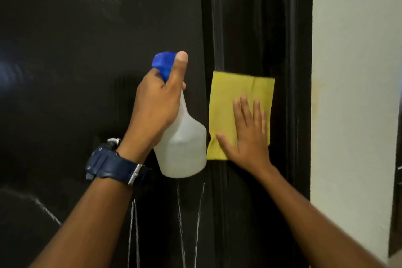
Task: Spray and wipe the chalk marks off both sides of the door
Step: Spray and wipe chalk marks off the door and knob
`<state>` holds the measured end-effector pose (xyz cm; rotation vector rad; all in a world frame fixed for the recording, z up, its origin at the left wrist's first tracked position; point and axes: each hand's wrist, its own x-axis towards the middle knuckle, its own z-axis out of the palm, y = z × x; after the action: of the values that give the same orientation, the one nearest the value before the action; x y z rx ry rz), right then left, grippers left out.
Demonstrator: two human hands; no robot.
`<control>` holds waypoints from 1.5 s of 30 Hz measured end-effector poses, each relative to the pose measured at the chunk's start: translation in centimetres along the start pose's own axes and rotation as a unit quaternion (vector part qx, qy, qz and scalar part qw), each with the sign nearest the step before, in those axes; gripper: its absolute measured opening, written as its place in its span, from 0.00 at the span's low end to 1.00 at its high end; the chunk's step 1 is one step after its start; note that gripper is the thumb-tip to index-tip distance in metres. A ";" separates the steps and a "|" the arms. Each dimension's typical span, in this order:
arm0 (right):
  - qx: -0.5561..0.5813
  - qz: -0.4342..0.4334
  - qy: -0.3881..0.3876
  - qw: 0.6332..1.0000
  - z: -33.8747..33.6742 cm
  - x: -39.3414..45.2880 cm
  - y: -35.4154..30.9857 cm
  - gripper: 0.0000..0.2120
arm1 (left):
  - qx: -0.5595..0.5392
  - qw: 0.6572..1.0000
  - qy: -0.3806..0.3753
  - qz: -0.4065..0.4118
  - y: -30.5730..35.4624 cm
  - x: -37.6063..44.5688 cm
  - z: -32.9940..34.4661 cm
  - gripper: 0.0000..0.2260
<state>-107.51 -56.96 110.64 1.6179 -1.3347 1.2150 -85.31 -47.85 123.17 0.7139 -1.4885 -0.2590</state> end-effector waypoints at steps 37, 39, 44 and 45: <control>-0.011 -0.085 -0.045 0.995 1.1 -3.6 0.4 0.42 | 0.105 0.991 0.066 -0.060 -2.9 -9.7 2.3 0.31; -0.016 -0.093 -0.021 0.995 -0.9 3.9 -0.7 0.39 | 0.123 0.987 0.072 -0.071 -1.8 -9.9 2.3 0.31; -0.018 -0.095 -0.004 0.995 -6.2 22.2 -2.9 0.35 | 0.149 0.984 0.091 -0.029 1.1 -7.5 2.4 0.31; -0.017 -0.090 -0.005 0.996 -6.8 23.6 -3.1 0.35 | 0.156 0.983 0.094 -0.020 1.7 -6.9 2.4 0.30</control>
<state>-105.40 -57.45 135.28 1.6831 -1.1811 1.0718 -88.71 -43.29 118.37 0.9911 -1.3487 0.0138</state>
